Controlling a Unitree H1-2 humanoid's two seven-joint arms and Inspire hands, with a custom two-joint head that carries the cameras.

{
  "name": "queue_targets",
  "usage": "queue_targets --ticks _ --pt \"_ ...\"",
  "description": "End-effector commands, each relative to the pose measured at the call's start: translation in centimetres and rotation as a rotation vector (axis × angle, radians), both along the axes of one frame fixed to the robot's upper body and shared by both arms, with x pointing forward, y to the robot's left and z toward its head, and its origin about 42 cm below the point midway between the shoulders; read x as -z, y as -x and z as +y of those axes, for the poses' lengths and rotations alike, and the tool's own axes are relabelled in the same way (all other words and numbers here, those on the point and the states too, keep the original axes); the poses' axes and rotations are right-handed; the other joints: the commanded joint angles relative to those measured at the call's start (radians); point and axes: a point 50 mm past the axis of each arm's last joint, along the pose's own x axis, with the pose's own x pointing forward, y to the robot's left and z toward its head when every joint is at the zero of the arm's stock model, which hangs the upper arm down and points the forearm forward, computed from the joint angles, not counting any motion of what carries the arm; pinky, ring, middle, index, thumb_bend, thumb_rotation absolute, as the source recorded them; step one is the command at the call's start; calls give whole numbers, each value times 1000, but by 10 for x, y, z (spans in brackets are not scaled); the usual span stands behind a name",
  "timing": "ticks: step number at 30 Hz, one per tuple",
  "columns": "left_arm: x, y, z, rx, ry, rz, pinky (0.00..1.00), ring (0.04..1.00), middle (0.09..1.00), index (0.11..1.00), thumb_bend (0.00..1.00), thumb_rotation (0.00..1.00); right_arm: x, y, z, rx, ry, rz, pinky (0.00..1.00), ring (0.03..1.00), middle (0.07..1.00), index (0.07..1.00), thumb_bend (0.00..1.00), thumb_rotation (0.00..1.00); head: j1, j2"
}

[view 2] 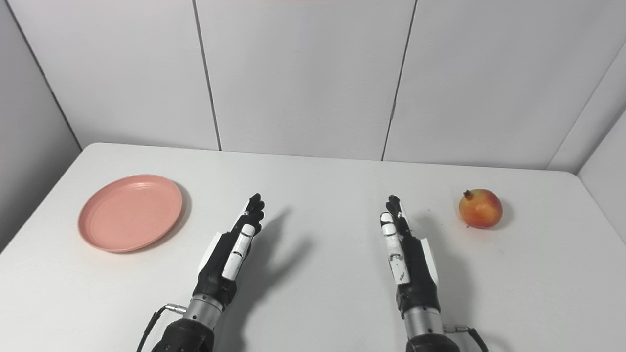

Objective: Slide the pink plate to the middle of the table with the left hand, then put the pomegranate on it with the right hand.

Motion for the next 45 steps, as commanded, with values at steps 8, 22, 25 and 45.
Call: queue_targets --ticks 8,22,25,45 --pt "-14 -1 -5 -5 19 -64 1000 998 1000 1000 481 1000 -13 -1 2 -2 -12 -71 944 958 970 968 191 1000 1 0" --pt "-14 -3 -4 -3 23 -69 1000 997 1000 1000 484 1000 -11 -2 1 -9 -6 -75 941 957 969 968 193 1000 2 -3" --pt "-13 -3 -4 -4 27 -68 1000 997 1000 1000 477 1000 -11 -2 1 -10 -10 -73 939 957 969 967 192 1000 2 -2" --pt "-9 0 -20 -4 12 -51 992 995 1000 1000 460 1000 -8 2 -14 -18 -7 -85 935 957 968 967 199 1000 137 -43"
